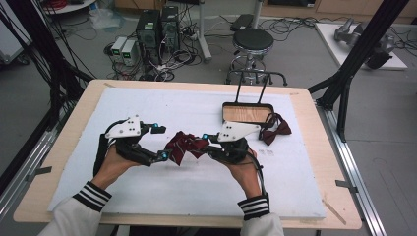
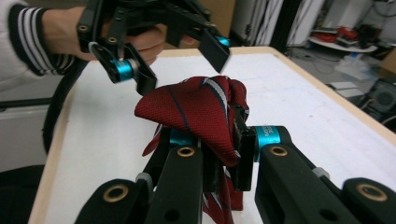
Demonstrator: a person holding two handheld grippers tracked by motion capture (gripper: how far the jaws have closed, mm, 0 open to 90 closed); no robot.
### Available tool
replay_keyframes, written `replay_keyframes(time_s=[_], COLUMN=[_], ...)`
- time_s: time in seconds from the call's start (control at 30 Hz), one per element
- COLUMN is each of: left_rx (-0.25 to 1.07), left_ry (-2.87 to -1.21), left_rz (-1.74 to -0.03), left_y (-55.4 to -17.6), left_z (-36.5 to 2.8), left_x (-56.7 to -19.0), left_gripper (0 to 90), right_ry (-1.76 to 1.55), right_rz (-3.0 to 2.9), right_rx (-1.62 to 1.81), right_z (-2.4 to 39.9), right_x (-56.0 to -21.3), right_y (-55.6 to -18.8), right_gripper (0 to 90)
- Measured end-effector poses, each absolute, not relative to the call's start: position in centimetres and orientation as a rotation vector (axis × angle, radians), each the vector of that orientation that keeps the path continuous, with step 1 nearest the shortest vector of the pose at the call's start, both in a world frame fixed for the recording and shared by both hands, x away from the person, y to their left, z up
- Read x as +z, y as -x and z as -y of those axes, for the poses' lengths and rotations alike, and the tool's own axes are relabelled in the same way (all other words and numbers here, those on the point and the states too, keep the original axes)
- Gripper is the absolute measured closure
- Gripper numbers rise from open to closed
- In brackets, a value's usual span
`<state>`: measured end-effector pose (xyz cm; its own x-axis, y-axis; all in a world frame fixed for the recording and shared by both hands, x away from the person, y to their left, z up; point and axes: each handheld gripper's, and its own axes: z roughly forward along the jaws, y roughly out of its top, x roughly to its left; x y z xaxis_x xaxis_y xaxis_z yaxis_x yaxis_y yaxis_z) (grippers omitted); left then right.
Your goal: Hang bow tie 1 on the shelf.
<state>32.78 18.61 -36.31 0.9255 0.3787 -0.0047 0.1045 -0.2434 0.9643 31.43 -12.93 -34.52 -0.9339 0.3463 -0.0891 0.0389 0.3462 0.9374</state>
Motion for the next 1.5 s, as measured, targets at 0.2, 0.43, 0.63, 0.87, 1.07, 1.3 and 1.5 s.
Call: replay_keyframes(time_s=[0.2,0.43,0.63,0.87,1.07,1.3,1.5], left_rx=[0.324,0.378,0.418,0.459,0.487,0.508,0.520], left_ry=[-1.758,-1.728,-1.706,-1.668,-1.639,-1.586,-1.571], left_rz=[-0.411,-0.449,-0.482,-0.503,-0.519,-0.545,-0.542], left_y=[-32.6,-31.9,-31.0,-30.3,-29.7,-29.2,-29.0], left_z=[-20.4,-22.5,-24.0,-25.3,-26.4,-27.7,-28.1], left_x=[-37.0,-38.0,-38.9,-39.7,-40.6,-41.1,-40.9], left_gripper=[17.1,17.0,17.0,17.0,17.0,17.1,17.0], right_ry=[-0.389,-0.471,-0.575,-0.683,-0.763,-0.825,-0.857], right_rz=[-2.277,-2.183,-2.091,-1.981,-1.891,-1.763,-1.694], right_rx=[1.632,1.642,1.635,1.632,1.606,1.590,1.564], right_z=[13.7,14.7,15.7,17.0,17.9,18.9,19.3], right_x=[-34.2,-33.9,-33.7,-33.6,-33.2,-32.2,-31.4], right_y=[-31.5,-31.6,-32.0,-32.7,-33.3,-33.9,-34.1], right_gripper=[85.2,85.2,85.1,85.2,85.1,85.1,85.0])
